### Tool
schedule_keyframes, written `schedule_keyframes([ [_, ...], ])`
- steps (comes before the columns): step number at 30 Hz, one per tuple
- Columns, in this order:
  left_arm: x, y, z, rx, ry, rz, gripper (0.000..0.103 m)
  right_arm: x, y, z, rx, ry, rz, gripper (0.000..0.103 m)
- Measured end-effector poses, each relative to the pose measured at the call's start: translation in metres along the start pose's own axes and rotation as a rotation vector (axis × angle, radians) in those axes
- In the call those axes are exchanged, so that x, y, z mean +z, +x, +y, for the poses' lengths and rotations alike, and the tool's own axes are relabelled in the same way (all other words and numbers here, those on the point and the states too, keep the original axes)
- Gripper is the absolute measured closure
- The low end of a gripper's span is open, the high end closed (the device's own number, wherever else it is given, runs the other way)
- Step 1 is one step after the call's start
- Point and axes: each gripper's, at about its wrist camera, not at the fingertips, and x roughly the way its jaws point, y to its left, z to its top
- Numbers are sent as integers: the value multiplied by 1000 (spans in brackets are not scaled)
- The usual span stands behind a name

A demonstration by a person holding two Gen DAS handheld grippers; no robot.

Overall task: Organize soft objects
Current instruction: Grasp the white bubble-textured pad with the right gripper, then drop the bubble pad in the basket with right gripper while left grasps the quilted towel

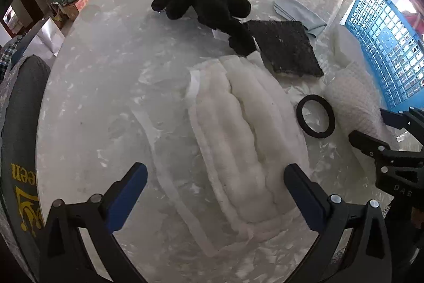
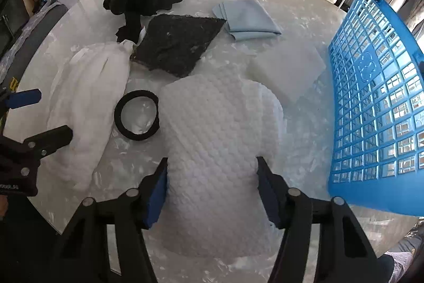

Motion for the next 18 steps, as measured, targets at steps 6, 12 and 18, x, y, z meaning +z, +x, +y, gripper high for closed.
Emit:
schedule_keyframes([
  [6,5,15,-11,-24,-13,39,0,-6,-16,-5,64,16,-4,73],
  [12,6,23,-22,-16,-2,51,0,-5,-23,-10,96,34,-1,79],
  [18,11,27,-26,-15,-17,71,0,6,-48,-15,92,17,-19,85],
])
